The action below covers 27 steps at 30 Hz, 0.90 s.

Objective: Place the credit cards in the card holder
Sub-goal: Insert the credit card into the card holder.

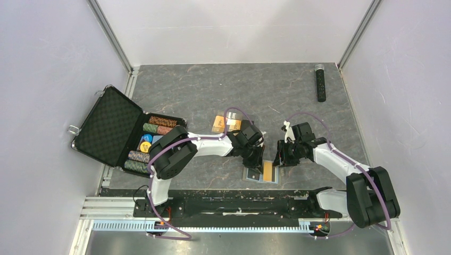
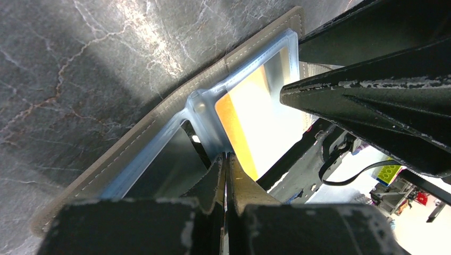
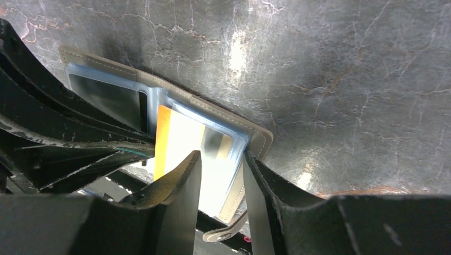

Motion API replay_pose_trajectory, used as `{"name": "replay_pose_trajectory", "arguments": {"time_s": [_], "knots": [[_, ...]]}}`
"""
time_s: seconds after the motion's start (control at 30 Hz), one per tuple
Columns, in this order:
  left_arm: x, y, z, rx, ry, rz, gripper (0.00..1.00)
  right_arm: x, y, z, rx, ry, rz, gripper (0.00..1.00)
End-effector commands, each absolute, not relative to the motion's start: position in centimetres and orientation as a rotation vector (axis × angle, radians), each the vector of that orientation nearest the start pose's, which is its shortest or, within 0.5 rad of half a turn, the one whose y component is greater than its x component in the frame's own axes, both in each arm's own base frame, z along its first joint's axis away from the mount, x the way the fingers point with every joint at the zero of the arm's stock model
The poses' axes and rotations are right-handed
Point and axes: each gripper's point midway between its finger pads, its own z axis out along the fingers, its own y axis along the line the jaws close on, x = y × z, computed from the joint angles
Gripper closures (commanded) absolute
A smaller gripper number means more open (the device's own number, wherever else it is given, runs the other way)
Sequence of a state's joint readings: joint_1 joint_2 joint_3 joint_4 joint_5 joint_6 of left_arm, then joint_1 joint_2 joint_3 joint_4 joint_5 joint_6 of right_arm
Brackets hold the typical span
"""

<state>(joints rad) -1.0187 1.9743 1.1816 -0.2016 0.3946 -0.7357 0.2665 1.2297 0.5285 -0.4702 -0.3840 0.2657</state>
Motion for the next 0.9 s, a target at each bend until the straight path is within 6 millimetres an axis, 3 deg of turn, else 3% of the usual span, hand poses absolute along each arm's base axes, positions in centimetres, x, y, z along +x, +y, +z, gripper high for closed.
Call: {"name": "replay_pose_trajectory", "arguments": {"time_s": [0.0, 0.23, 0.53, 0.67, 0.87], "knots": [[14.7, -42.3, 0.9, 0.592, 2.853, -0.987, 0.98, 18.0, 13.2, 1.4, -0.124, 2.78, 0.705, 0.63], [14.6, -42.4, 0.9, 0.603, 2.855, -0.985, 0.98, 17.6, 15.8, 3.2, -0.095, 2.709, 0.95, 0.7], [14.5, -42.4, 0.7, 0.614, 2.86, -0.973, 0.98, 17.9, 16.8, 5.6, -0.136, 2.654, 1.035, 0.89], [14.8, -42.5, 1.1, 0.619, 2.853, -0.963, 0.98, 17.5, 17.2, 6.2, -0.156, 2.647, 1.077, 0.9], [15.6, -42.7, 2.7, 0.64, 2.809, -0.948, 0.93, 16.7, 17.6, 6.0, -0.173, 2.661, 1.141, 0.8]]}}
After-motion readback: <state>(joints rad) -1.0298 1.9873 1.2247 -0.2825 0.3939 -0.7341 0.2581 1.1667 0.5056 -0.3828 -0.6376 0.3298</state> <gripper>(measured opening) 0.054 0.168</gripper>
